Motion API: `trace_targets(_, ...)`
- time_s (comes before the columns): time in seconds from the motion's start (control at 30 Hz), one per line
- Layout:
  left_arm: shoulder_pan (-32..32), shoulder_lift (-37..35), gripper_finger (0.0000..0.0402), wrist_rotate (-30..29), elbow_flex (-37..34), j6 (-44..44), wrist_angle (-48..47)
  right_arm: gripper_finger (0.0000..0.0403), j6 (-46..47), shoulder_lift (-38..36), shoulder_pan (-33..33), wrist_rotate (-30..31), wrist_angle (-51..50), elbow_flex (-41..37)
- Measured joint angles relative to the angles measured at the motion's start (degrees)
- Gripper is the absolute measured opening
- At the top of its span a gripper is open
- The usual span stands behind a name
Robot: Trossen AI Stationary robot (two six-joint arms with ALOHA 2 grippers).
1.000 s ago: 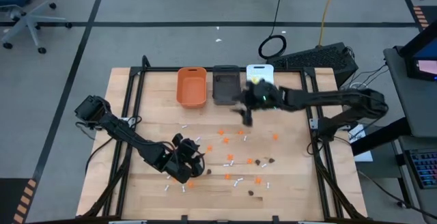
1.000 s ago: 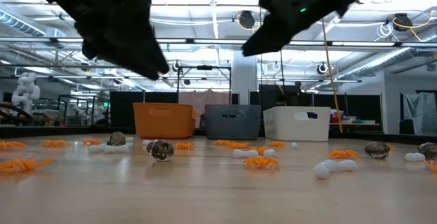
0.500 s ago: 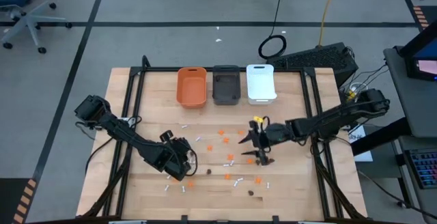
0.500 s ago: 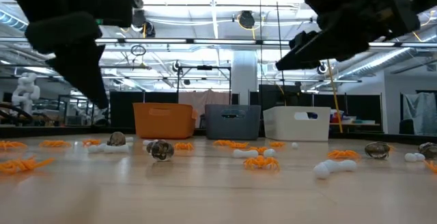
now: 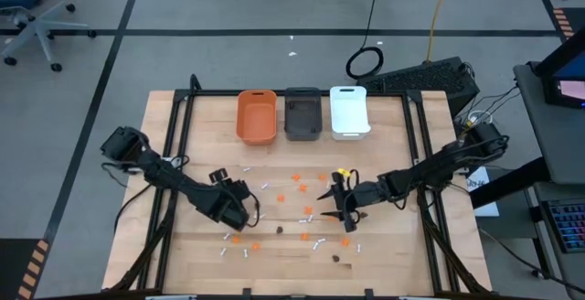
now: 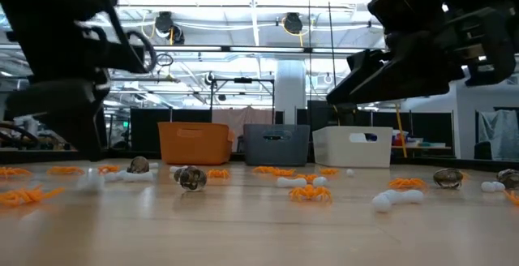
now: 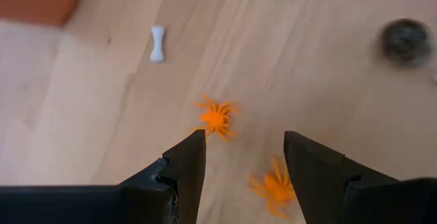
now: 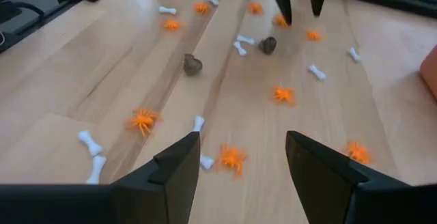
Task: Sort Halloween decoration
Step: Put the orange spider toy into the orange bin
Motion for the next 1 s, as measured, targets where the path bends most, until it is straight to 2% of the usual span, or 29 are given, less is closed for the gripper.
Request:
trace_targets(0.13, 2.7, 0.0, 0.0191, 1.9, -1.4, 1.9, 3.2, 0.0201, -0.1, 0.3, 0.0, 0.0, 0.0, 0.0)
trace_targets(0.87, 15.0, -0.2, 0.0191, 15.0, -3.3, 10.1, 6.0, 0.0201, -0.5, 0.3, 0.0, 0.1, -1.0, 0.0)
trace_targets(1.0, 16.8, -0.2, 0.0174, 16.5, -3.3, 12.2, 5.9, 0.0201, -0.5, 0.3, 0.0, 0.1, -1.0, 0.0)
